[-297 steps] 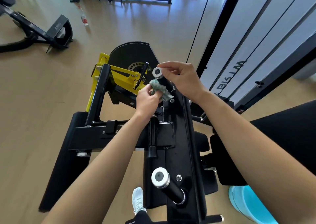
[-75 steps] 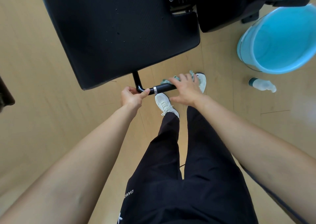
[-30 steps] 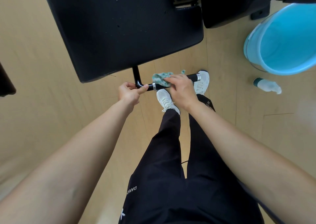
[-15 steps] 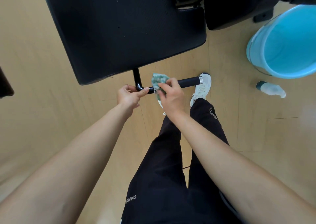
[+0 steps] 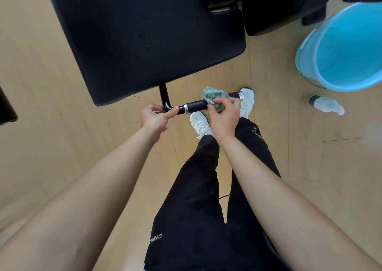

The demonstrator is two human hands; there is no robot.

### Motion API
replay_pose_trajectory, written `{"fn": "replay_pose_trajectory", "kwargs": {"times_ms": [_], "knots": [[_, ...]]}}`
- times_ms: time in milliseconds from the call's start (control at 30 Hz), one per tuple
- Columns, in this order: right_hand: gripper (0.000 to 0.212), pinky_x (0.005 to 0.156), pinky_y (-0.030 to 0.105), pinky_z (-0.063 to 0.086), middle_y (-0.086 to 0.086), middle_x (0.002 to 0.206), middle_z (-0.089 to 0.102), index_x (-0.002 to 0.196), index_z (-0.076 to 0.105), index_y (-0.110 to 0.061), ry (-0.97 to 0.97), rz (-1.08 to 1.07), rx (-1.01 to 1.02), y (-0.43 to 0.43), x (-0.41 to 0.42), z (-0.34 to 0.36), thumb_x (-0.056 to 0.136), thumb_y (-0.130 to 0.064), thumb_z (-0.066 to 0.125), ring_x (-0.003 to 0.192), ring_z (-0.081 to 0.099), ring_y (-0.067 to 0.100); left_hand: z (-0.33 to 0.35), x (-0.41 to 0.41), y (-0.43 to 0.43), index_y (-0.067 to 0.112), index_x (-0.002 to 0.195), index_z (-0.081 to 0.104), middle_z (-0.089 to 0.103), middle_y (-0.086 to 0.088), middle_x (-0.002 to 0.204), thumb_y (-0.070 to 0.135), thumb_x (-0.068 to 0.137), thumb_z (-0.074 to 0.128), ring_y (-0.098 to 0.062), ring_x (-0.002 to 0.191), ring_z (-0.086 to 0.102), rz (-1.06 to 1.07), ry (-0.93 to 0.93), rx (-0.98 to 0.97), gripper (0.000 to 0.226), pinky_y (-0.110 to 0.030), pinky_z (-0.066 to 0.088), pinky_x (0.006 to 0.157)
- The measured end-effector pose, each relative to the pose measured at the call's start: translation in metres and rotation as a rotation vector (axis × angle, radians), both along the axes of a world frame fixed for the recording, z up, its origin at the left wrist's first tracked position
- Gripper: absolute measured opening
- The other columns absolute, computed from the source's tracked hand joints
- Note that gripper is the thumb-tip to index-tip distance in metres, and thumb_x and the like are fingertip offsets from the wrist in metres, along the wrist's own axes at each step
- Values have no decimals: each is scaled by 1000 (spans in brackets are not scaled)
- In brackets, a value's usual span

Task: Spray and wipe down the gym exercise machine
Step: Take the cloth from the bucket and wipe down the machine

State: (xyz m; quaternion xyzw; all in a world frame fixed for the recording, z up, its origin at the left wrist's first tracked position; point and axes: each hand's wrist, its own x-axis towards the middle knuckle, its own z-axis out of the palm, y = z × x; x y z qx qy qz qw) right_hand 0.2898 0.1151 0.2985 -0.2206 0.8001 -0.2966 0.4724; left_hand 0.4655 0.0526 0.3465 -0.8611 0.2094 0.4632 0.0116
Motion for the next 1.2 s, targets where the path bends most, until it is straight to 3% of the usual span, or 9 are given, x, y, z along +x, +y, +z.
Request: {"fn": "replay_pose_trajectory", "kwargs": {"times_ms": [100,200,333,500,600,800,1000,1100,1200], "knots": [[14,76,7,49,-1,107,60,87,65,-24,-179,-306,127,7,-4,-1,92,-16,76,91,64,9,0,0,0,12,110,62,68,-9,114,39,75,92,-29,107,69,-10,-4,1,53,-42,63,85],[8,80,33,60,6,107,70,97,65,-18,-428,-783,277,13,-25,-9,96,-10,68,104,71,29,0,-1,2,12,111,62,68,-8,112,39,76,91,-28,107,69,-15,-12,-10,54,-40,63,83],[18,96,51,58,13,118,66,120,59,-16,-879,-1027,245,10,-39,-13,105,-9,54,107,68,31,-1,0,3,12,111,62,68,-9,113,39,76,91,-28,107,68,-15,-14,-7,54,-39,62,83],[17,94,51,58,15,116,65,121,56,-12,-1133,-997,287,7,2,3,109,-18,46,107,67,33,-1,1,3,12,110,61,67,-8,112,39,76,90,-28,106,68,-25,-11,-11,52,-40,62,84],[21,89,52,61,20,128,64,128,56,-11,-1240,-963,347,9,24,13,108,-16,49,116,65,41,-1,0,3,14,106,61,68,-6,109,40,76,91,-28,105,69,-25,-18,-16,50,-40,63,83],[27,107,54,49,19,121,65,127,56,-2,-1192,-1131,316,8,-13,-2,108,-21,50,117,61,39,1,-1,5,12,111,61,68,-6,111,40,77,90,-28,106,69,-19,-14,-28,52,-40,62,84],[34,103,54,52,16,131,60,129,57,2,-1350,-1029,409,2,7,10,107,-23,51,134,56,34,0,-4,8,13,109,61,67,-2,100,40,78,89,-23,89,66,-2,-19,-54,50,-44,63,85],[32,106,54,49,23,139,55,125,55,2,-1383,-942,476,-3,9,18,109,-24,47,121,59,42,-1,-4,9,14,108,61,69,-3,102,41,77,90,-22,87,67,-6,-33,-60,50,-43,63,83],[25,105,55,50,22,130,56,118,55,1,-1296,-990,455,-5,-14,13,108,-21,49,119,60,44,-1,-3,9,14,112,62,68,-2,99,42,77,90,-21,85,66,-4,-36,-49,53,-45,62,87]]}}
